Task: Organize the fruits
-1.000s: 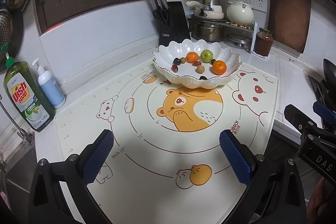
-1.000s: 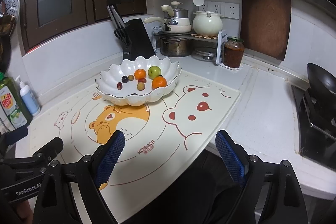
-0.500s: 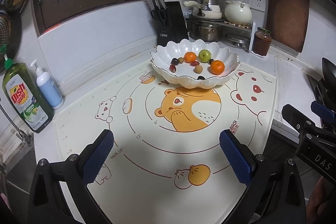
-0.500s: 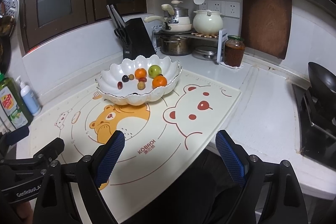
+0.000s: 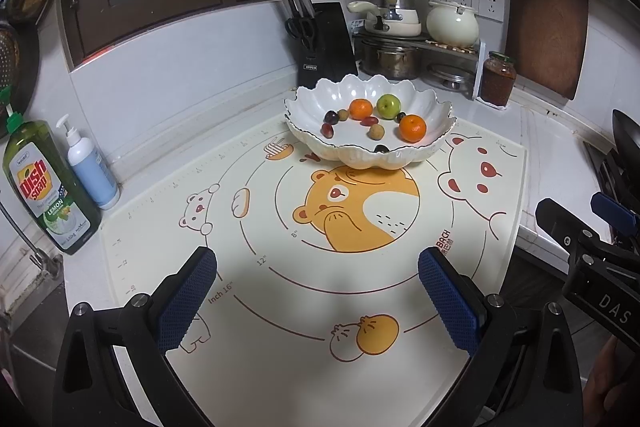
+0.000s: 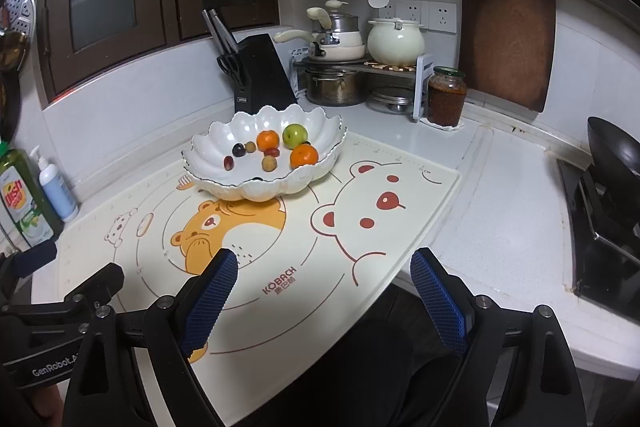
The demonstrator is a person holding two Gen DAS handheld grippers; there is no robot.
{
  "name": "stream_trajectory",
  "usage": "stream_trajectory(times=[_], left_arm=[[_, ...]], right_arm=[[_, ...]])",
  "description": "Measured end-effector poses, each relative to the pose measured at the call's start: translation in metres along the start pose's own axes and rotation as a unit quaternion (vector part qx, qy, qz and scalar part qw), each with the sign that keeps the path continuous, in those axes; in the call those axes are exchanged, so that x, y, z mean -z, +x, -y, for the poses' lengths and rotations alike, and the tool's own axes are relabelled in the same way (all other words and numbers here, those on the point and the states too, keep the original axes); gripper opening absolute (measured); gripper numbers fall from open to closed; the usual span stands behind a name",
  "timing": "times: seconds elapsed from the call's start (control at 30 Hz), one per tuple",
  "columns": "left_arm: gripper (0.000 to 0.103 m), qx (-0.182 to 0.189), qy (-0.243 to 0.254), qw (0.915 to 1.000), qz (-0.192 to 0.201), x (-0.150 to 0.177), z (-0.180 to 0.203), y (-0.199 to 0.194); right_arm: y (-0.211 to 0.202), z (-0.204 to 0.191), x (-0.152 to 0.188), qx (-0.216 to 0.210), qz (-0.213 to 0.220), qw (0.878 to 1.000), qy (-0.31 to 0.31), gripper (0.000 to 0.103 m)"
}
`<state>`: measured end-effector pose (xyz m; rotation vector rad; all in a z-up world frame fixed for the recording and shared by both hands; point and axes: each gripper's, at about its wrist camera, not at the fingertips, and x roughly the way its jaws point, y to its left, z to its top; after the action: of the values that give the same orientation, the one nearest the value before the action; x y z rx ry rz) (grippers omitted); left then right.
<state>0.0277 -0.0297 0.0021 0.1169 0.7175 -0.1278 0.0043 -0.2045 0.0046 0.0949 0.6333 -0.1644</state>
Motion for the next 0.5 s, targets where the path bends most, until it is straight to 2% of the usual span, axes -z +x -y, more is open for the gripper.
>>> stream_trajectory(times=[0.5], left_arm=[[0.103,-0.002,-0.001,1.0000,-0.003,0.0013,-0.0007,0.0021]], right_arm=[[0.0010,-0.0004,0.0013,-0.002,-0.004,1.000,0.000,0.089]])
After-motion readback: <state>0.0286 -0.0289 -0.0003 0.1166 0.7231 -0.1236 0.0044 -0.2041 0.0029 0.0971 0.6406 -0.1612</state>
